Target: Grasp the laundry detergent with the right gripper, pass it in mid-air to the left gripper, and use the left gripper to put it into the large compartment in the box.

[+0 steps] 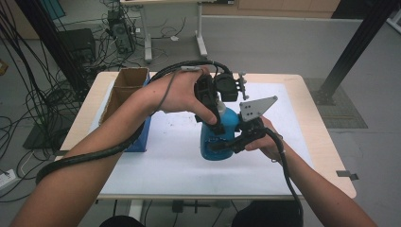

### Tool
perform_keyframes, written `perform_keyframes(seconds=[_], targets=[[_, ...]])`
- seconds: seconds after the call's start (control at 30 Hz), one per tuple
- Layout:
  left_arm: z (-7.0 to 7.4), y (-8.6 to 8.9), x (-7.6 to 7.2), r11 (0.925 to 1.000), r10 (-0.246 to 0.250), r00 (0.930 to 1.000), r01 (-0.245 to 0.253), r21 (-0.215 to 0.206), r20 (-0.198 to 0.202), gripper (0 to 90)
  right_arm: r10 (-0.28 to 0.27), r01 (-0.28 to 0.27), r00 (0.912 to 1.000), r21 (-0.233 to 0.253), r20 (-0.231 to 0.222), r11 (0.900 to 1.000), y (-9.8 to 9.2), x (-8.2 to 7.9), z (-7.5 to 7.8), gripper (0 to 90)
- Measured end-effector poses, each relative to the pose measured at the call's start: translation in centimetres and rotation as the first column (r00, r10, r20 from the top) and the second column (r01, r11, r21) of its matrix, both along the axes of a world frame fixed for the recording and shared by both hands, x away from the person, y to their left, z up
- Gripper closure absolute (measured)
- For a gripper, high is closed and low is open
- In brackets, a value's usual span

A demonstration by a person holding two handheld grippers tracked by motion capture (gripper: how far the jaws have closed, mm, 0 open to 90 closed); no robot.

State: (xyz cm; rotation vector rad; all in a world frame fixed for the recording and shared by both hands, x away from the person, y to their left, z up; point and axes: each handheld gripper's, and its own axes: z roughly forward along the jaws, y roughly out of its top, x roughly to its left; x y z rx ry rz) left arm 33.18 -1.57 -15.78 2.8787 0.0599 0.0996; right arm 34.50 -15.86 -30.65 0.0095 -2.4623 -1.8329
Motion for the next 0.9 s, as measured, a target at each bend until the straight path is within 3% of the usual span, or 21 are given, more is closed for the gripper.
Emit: perform_keyframes(seconds=[0.9], targets=[[-0.13, 0.08, -0.07, 1.0000, 0.004, 1.0000, -0.004, 0.006, -0.001, 37.8, 0.003, -0.003, 1.0000, -0.001, 0.000, 1.000, 0.12, -0.03, -0.14, 44.1]])
